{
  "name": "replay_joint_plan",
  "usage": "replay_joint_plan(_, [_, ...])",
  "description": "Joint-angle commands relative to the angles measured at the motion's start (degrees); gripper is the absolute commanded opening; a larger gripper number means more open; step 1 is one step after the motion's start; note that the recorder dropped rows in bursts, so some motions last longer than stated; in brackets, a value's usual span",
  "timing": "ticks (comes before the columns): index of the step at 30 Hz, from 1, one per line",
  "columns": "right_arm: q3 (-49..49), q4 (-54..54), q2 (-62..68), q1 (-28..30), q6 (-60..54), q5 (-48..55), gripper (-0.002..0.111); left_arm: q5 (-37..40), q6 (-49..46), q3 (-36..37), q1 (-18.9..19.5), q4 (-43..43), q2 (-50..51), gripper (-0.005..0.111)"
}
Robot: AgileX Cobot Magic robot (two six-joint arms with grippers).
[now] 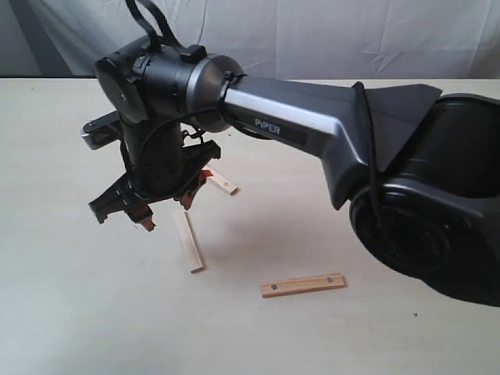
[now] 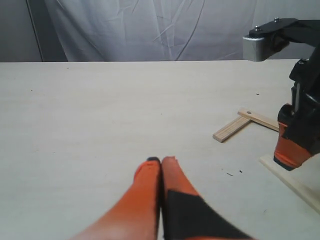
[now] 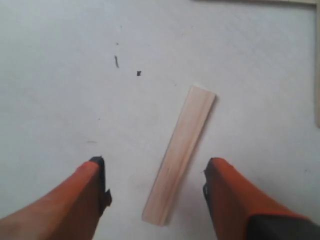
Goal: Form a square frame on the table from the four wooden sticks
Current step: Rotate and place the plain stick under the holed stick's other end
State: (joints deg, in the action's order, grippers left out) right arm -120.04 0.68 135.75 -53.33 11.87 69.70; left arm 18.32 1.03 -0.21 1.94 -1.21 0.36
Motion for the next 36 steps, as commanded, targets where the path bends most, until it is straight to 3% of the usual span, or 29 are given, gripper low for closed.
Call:
replay_joint_plan(1, [0.12,1.78,1.15,0.32,2.07,0.05,0.058,-0.71,-0.02,0.21,0.2,-0.07,-0.36,0.0])
replay_joint_plan(17, [6.38,-1.0,2.78,0.67,2.24,-4.73,0.058,-0.71,-0.02,0.21,0.2,-0.07,-0.36,0.0])
replay_joint_plan(28, [8.32,-1.0,3.36,0.67,2.24,-5.08,0.051,-0.71,-0.02,0.21,0.2,-0.07,-0.36,0.0])
replay_joint_plan(30, [8.32,-1.0,3.55,0.67,2.24,-5.08,0.042,-0.71,-0.02,0.21,0.2,-0.07,-0.36,0.0])
replay_joint_plan(31, [8.32,-0.68,3.6,0.67,2.24,-5.08,0.024,-0.71,-0.02,0.21,0.2,-0.07,-0.36,0.0])
replay_joint_plan(32, [8.32,-0.68,3.6,0.67,2.24,-5.08,0.016,-0.71,-0.02,0.21,0.2,-0.07,-0.36,0.0])
replay_joint_plan(33, [8.32,0.41,3.19,0.67,2.24,-4.95,0.0,-0.71,-0.02,0.21,0.2,-0.07,-0.36,0.0])
replay_joint_plan(36, [8.32,5.92,1.32,0.91,2.24,-5.06,0.0,-0.71,-0.02,0.21,0.2,-0.07,-0.36,0.0])
